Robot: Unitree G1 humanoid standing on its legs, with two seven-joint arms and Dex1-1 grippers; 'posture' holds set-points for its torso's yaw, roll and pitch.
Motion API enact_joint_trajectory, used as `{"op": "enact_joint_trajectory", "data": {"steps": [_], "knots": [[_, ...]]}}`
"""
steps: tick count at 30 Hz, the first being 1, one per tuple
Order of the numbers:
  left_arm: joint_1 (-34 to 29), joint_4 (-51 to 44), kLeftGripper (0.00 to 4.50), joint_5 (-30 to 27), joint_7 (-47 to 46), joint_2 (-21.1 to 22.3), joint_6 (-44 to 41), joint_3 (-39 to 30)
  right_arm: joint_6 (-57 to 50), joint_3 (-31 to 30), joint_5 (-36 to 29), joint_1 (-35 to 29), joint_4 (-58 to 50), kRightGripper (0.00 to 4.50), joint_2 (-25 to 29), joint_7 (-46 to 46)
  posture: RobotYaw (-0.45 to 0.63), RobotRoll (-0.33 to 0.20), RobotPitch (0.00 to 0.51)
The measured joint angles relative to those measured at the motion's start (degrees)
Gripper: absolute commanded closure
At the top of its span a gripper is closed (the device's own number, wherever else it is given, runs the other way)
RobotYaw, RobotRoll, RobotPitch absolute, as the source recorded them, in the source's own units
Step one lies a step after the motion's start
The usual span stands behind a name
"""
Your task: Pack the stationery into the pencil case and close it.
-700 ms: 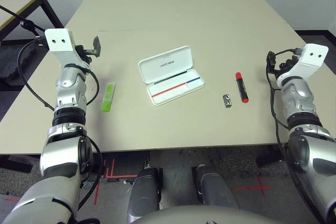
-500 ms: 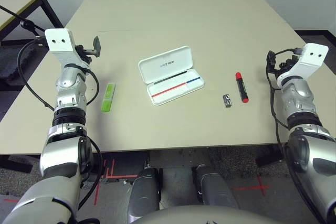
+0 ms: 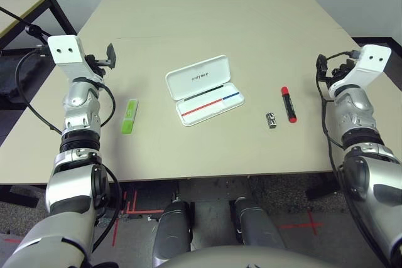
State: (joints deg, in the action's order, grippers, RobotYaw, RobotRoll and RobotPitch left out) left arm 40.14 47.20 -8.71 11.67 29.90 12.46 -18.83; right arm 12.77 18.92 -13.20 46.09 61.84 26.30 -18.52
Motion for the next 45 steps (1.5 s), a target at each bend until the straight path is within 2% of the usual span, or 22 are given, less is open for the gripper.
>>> {"op": "enact_joint_trajectory", "data": {"steps": [3,10,17,21,26,31,38,45], "knots": [[-1.57,-1.86,0.03,-0.55,1.88,0.26,-1.40,-0.02,-1.91,-2.56,0.90,-0.20,-0.95,0.00,1.52,-6.48,-0.04,0.000,0.051],[-4.95,-7.00,0.03,-1.40,6.29,2.04,-5.05,-0.08,-8.15,-12.27,3.86,-5.20,-11.70,0.00,7.86,-29.51,-0.03,0.000,0.053],[-6.10,-11.80,0.03,-2.50,10.27,2.84,-9.14,0.03,-16.53,-17.07,3.73,-9.80,-23.57,0.00,10.77,-42.91,-0.03,0.000,0.058],[-10.68,-19.29,0.03,-3.60,17.91,5.21,-15.27,2.86,-19.18,-17.65,3.69,-10.88,-26.88,0.00,11.30,-44.95,-0.03,0.000,0.064],[-20.69,-36.46,0.03,-5.86,32.95,11.28,-24.24,10.17,-20.86,-18.15,3.70,-11.62,-28.91,0.00,11.32,-45.15,-0.02,0.000,0.072],[-27.32,-50.28,0.03,-8.35,42.90,16.53,-31.69,14.94,-21.22,-18.26,3.72,-12.03,-29.78,0.00,11.29,-45.20,-0.02,0.000,0.078],[-26.62,-58.07,0.03,-9.10,47.02,18.31,-37.95,20.21,-21.22,-18.60,3.94,-12.04,-29.76,0.00,11.10,-45.21,-0.01,0.000,0.080],[-17.92,-58.36,0.03,-7.55,44.25,12.20,-43.88,27.22,-20.75,-20.08,4.40,-11.69,-28.90,0.00,10.30,-45.12,-0.01,0.000,0.074]]}}
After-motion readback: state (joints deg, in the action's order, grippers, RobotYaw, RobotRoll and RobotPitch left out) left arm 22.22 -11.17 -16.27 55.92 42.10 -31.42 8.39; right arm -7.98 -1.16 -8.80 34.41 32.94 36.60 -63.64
